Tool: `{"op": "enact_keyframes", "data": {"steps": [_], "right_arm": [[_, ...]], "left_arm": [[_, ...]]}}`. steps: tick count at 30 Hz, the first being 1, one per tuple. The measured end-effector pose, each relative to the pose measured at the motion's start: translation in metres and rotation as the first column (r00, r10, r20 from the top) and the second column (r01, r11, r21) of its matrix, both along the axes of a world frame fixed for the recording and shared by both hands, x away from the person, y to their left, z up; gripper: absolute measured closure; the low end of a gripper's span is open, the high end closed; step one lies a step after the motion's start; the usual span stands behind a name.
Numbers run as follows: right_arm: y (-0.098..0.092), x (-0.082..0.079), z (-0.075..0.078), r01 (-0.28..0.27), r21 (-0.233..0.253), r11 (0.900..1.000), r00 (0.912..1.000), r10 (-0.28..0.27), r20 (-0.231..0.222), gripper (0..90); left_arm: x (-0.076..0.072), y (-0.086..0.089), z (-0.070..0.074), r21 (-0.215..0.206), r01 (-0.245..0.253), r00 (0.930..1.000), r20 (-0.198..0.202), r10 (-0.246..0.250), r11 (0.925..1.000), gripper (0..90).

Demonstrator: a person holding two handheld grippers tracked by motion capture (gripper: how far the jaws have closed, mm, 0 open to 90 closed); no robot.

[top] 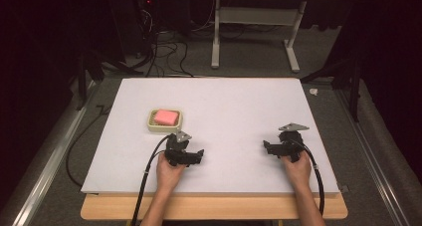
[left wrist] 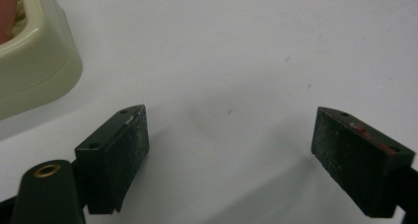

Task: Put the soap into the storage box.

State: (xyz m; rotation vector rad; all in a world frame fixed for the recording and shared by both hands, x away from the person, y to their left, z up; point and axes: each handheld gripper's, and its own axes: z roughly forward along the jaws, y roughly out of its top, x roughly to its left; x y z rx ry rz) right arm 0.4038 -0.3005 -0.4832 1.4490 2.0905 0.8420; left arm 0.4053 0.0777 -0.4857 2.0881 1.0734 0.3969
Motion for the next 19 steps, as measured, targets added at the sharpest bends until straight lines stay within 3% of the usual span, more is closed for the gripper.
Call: {"op": "enact_keyframes", "data": {"steps": [5,19], "right_arm": [[-0.0001,0.0,0.0,0.0,-0.001,1.0,1.0,0.0,0.001,15.2],[0.0001,0.0,-0.0001,0.001,0.002,1.0,1.0,-0.001,0.0,15.2]], "left_arm": [[-0.002,-0.0048,-0.0014,0.039,-0.004,0.9998,0.02,0.003,0.9992,14.7],[-0.0023,-0.0041,-0.002,0.038,-0.003,0.9998,0.022,0.002,0.9993,14.6]]}}
